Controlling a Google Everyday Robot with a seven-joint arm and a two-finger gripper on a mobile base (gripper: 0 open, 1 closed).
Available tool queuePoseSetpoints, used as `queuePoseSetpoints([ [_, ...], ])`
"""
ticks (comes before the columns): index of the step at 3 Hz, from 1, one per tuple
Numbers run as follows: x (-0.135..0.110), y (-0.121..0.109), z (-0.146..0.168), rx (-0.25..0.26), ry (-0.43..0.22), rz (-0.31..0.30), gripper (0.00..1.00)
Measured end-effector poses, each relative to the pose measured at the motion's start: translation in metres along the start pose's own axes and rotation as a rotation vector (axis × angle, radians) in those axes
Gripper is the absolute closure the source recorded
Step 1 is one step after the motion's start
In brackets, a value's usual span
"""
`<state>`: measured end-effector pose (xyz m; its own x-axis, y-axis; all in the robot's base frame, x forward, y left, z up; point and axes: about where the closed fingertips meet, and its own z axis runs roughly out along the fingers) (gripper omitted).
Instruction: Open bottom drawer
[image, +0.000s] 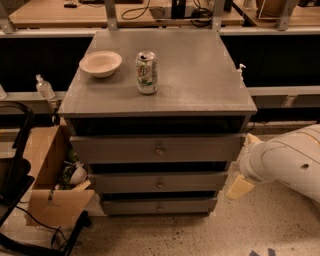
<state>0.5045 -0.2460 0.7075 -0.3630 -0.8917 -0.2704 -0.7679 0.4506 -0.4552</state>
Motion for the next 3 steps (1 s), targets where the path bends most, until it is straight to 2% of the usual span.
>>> queuePoseSetpoints([
  [1, -0.001, 0.026, 0.036, -0.047, -0.049, -0.024, 0.0],
  [2, 0.005, 0.063, 0.1, -0.105, -0.109, -0.055, 0.0],
  [3, 0.012, 0.085, 0.159, -0.121, -0.174, -0.11, 0.0],
])
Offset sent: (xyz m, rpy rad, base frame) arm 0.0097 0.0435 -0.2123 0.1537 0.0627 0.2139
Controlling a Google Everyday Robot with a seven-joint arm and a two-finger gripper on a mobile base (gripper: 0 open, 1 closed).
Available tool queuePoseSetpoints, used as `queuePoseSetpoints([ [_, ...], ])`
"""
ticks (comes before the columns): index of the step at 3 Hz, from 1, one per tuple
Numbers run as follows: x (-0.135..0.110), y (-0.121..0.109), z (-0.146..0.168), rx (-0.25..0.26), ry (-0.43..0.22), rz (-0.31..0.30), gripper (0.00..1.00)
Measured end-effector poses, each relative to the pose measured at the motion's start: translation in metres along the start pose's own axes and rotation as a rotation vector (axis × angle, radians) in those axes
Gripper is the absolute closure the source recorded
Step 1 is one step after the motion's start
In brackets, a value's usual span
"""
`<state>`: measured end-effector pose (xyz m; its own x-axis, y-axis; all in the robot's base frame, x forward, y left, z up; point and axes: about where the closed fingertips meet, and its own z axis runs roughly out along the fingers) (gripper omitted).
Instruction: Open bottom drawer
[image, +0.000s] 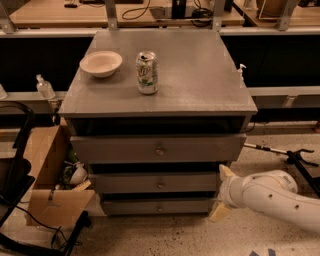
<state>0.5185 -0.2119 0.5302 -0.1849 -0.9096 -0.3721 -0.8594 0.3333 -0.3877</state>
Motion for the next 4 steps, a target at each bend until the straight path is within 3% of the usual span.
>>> queuePoseSetpoints([
  [1, 0.017, 0.012, 0.053, 0.009, -0.067, -0.069, 0.0],
  [2, 0.045, 0.046, 0.094, -0.023, -0.09, -0.106, 0.0],
  [3, 0.045, 0.046, 0.094, -0.023, -0.09, -0.106, 0.0],
  [4, 0.036, 0.058, 0.117, -0.074, -0.067, -0.132, 0.0],
])
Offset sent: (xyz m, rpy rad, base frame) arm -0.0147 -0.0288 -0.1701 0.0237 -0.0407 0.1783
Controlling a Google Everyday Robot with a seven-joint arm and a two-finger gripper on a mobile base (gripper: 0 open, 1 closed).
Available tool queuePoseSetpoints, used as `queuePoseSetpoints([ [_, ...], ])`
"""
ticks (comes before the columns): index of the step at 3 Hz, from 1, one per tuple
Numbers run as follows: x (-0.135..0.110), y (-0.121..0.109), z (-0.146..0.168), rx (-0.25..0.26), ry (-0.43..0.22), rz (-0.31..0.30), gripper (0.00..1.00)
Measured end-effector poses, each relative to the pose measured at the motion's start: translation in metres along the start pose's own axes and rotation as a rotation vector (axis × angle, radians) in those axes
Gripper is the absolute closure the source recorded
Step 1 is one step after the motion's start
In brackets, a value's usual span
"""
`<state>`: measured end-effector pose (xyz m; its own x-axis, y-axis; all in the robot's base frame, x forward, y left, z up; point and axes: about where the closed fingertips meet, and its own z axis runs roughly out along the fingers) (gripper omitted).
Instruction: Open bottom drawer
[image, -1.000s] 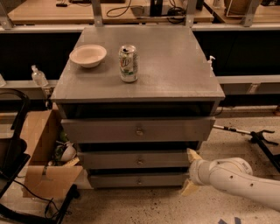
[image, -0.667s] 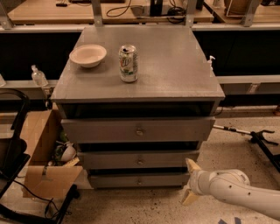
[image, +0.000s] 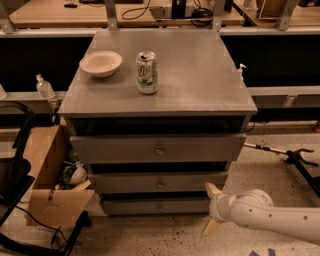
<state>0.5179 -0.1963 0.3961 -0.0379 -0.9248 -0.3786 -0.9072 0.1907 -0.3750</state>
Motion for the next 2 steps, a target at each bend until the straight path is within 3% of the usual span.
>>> queuePoseSetpoints([
  [2, -0.007, 0.038, 0.103, -0.123, -0.011, 0.028, 0.0],
])
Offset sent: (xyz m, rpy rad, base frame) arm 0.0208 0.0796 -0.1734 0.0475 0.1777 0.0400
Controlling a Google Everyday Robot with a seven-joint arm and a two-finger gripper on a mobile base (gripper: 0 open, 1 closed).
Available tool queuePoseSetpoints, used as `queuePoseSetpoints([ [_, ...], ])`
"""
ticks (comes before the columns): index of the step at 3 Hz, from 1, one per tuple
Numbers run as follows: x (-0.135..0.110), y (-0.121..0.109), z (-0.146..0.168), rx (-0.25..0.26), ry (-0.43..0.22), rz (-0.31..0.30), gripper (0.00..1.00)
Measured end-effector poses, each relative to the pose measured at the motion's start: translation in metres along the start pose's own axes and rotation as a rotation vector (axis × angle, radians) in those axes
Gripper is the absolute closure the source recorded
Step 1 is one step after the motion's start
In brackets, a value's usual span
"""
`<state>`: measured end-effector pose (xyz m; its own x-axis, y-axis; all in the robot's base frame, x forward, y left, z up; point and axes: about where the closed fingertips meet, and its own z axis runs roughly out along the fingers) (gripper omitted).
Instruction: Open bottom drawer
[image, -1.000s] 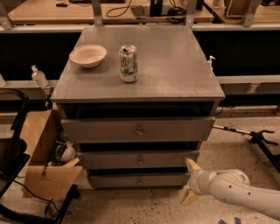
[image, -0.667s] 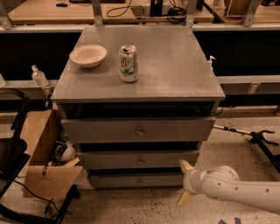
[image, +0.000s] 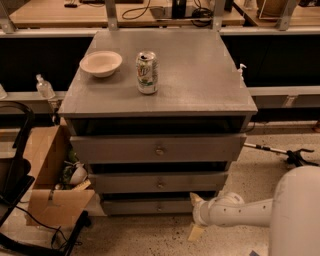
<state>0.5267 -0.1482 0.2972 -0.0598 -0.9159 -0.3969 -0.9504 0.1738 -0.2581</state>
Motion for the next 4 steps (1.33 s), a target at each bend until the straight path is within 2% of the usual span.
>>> queuePoseSetpoints([
  [1, 0.003, 0.008, 0.058, -0.04, -0.004, -0.002, 0.0],
  [3, 0.021, -0.008, 0.112, -0.07, 0.05, -0.013, 0.0],
  [4, 0.035, -0.027, 0.122, -0.075, 0.096, -0.011, 0.0],
])
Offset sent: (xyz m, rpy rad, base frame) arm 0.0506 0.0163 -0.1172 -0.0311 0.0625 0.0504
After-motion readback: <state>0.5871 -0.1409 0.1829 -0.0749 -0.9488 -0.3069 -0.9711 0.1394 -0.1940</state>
